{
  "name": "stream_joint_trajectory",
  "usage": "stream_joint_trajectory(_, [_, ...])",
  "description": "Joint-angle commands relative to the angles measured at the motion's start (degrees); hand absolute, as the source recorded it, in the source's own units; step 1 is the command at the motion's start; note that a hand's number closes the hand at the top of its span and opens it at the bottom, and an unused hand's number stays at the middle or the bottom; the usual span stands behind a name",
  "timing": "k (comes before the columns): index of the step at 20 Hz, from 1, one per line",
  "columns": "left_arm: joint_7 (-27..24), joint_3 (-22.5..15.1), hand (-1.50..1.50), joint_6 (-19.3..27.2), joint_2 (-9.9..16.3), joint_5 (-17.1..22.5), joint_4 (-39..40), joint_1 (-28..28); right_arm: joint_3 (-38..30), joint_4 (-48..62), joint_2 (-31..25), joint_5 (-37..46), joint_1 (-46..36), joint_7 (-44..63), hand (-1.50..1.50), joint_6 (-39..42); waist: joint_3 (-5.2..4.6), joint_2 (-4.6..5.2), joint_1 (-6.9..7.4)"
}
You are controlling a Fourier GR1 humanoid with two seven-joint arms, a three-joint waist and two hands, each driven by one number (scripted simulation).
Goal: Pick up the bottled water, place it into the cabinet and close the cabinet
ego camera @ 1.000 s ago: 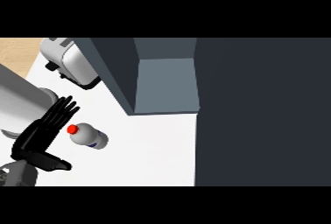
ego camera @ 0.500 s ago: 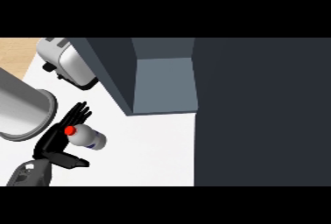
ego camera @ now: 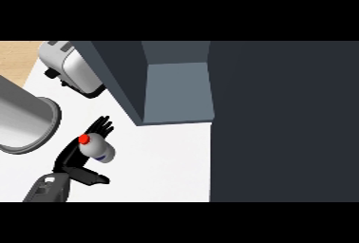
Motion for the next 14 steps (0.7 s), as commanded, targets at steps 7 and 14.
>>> stream_joint_trajectory(7, [-8.3,-0.5,1.5,-10.1,-2.3,3.6,8.6,-2.1,1.1,-4.4,0.1,-0.6,2.7,0.0,-1.5,0.1,-0.15,0.27,-0.06])
stream_joint_trajectory(14, [-7.9,4.8,1.5,4.4,-6.7,8.8,9.9,-1.8,0.7,-4.3,0.0,0.7,3.7,0.6,-1.5,-0.6,0.08,-0.17,1.59])
